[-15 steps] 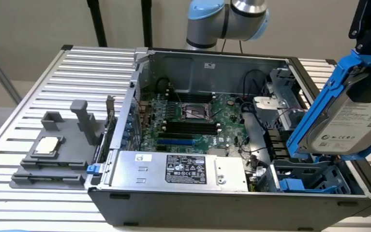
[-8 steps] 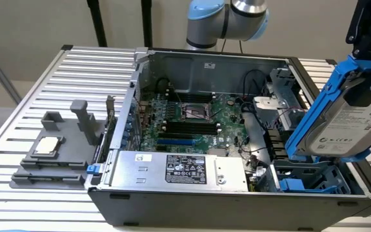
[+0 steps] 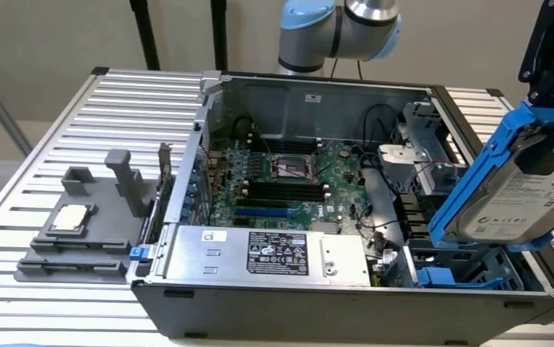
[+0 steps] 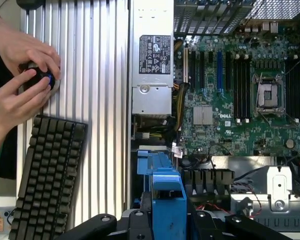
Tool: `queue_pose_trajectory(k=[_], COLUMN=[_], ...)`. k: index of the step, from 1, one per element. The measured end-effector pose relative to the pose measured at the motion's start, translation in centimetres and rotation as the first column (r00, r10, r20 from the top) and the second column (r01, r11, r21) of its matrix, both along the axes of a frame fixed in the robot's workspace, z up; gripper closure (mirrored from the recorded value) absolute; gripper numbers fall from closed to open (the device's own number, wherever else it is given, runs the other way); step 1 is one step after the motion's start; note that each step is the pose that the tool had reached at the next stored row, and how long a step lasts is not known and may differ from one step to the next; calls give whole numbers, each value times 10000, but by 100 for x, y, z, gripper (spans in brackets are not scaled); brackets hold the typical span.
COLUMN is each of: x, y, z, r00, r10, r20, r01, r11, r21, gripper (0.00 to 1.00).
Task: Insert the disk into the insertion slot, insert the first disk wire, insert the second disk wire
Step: 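Insert the disk into the insertion slot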
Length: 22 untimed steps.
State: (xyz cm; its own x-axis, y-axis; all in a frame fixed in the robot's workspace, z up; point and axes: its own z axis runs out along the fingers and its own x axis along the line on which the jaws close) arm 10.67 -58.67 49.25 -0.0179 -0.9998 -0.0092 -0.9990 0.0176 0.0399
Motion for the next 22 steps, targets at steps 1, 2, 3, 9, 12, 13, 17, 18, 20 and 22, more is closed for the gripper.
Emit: queue_pose_trajectory(k=[1,2,3,9,12,13,17,18,20,22], x=[0,0,0,0,2,2,3,3,3,3], y=[0,0,0,-45,-109,-130,-177,-183,-197,-212], z=[1,1,1,-31,-69,-80,-136,-150,-182,-212], r00=[10000,10000,10000,10000,10000,10000,10000,10000,10000,10000], r10=[-1,-1,-1,-1,0,0,0,0,0,0], r20=[0,0,0,0,0,0,0,0,0,0], r01=[1,1,1,1,0,0,0,0,0,0], r11=[10000,10000,10000,10000,9999,9998,9994,9992,9990,9987], r21=[-2,-2,-3,50,158,194,358,392,451,508], gripper=[68,68,68,68,68,68,68,68,68,68])
